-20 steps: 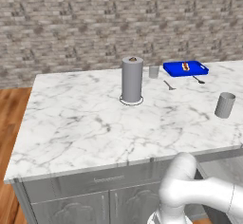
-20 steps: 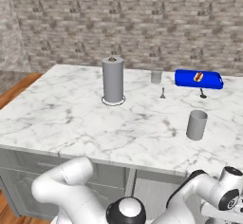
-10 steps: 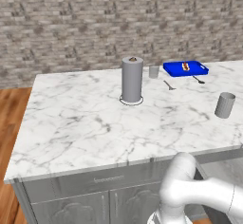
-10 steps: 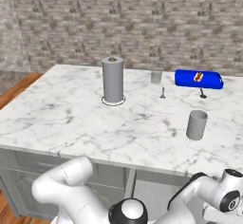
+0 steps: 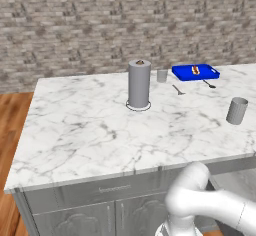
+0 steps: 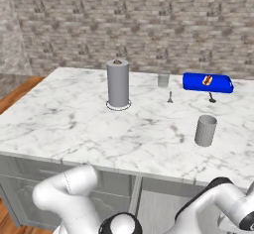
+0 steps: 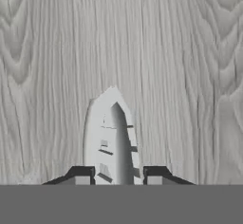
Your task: Take the tongs from the drawer on the right and place them on the dining counter next to the tray containing the hot dog.
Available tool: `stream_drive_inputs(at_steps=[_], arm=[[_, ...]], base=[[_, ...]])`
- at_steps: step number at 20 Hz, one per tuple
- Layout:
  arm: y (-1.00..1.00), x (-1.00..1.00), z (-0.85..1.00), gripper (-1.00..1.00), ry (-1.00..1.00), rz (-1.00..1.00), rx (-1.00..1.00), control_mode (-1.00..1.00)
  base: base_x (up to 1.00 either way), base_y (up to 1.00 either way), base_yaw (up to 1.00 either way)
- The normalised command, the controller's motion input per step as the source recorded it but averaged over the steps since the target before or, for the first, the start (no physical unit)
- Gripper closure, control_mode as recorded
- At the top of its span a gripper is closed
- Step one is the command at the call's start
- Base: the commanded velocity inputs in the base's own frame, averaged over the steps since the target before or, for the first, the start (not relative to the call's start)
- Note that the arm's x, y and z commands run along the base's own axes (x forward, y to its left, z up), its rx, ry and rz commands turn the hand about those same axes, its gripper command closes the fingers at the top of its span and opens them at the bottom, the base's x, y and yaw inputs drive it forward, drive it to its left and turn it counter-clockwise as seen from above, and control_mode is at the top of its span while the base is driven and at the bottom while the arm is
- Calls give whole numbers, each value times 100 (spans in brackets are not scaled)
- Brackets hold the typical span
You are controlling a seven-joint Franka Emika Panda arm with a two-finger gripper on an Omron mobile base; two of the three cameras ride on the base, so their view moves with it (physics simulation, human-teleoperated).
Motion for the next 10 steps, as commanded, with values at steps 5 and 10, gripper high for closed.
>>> stream_drive_inputs(at_steps=[5, 10], arm=[[50, -59, 100, 100, -42, 0, 0, -100], [91, -36, 100, 100, -46, 0, 1, -100]], base=[[0, 0, 0], [0, 0, 0]])
